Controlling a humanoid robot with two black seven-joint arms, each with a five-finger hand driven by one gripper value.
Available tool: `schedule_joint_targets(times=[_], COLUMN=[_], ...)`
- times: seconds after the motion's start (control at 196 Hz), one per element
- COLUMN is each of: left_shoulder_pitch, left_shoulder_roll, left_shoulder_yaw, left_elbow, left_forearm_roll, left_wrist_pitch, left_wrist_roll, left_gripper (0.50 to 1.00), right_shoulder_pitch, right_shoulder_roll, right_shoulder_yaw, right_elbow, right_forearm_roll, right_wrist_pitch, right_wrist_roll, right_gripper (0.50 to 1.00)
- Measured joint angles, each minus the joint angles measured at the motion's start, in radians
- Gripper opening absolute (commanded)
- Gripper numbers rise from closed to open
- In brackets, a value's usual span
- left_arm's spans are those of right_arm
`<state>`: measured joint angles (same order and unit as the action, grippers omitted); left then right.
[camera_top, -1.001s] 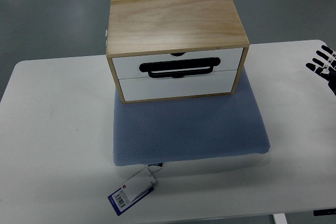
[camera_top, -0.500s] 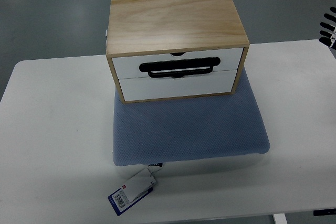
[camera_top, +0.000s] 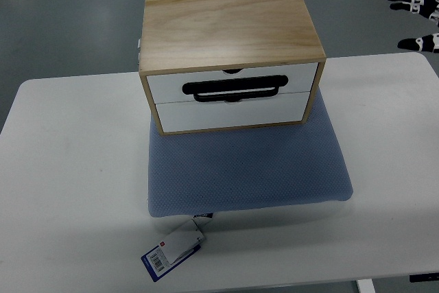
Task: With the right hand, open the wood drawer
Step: 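Move the right hand toward the upper white drawer's black handle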
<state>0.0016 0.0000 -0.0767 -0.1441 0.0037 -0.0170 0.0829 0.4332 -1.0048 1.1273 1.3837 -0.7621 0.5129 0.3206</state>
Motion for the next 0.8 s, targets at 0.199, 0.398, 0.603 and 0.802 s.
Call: schedule_joint_targets(times=[0.199, 0.398, 0.603, 0.802], left_shoulder_pitch=[0.000, 0.000, 0.000, 0.000], left_shoulder_roll=[0.000, 0.000, 0.000, 0.000], left_shoulder_yaw=[0.000, 0.000, 0.000, 0.000], left_elbow=[0.000, 0.000, 0.000, 0.000], left_forearm_roll=[0.000, 0.000, 0.000, 0.000], left_wrist_pitch=[0.000, 0.000, 0.000, 0.000], left_wrist_roll=[0.000, 0.000, 0.000, 0.000], left_gripper=[1.000, 1.000, 1.000, 1.000], right_shoulder_pitch=[0.030, 0.086, 0.155, 0.216], right_shoulder_roll=[-0.003, -0.003, 0.007, 0.021], right_shoulder_yaw=[-0.003, -0.007, -0.068, -0.137], right_elbow=[0.044, 0.079, 0.086, 0.086], right_forearm_roll=[-0.167, -0.230, -0.260, -0.263], right_wrist_pitch=[0.085, 0.098, 0.098, 0.098], right_wrist_roll=[-0.005, -0.056, -0.092, -0.130], right_gripper=[0.930, 0.928, 0.928, 0.928])
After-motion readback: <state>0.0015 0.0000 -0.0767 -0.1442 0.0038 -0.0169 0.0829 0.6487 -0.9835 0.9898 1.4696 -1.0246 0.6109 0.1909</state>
